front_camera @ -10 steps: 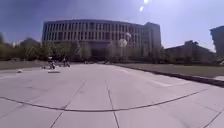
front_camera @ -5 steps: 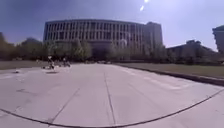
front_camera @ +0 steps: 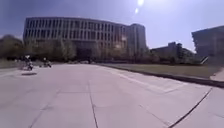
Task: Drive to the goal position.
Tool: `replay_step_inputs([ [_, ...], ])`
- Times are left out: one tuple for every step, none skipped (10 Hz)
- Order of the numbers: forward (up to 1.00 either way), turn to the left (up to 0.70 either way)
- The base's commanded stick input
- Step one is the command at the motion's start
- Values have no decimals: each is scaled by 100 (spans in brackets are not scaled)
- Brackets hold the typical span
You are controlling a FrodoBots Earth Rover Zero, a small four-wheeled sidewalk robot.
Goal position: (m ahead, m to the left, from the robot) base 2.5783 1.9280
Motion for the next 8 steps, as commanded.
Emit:
replay_step_inputs([
  [71,0],
  [85,-7],
  [85,-31],
  [85,-21],
  [85,-1],
  [85,0],
  [85,0],
  [85,0],
])
